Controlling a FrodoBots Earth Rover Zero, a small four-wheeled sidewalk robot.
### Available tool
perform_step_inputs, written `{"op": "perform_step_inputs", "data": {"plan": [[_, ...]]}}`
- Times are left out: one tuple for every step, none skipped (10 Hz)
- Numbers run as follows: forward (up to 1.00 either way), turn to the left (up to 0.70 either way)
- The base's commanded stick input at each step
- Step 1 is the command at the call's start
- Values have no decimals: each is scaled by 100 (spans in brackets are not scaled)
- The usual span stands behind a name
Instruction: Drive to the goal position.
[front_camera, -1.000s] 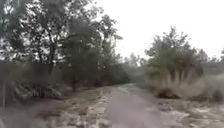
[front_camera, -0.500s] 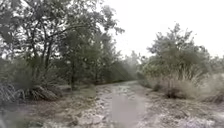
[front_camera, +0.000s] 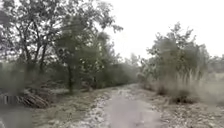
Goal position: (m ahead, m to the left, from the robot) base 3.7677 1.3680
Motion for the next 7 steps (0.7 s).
{"op": "perform_step_inputs", "data": {"plan": [[70,4],[70,4],[70,4],[70,4],[70,4],[70,4],[70,4]]}}
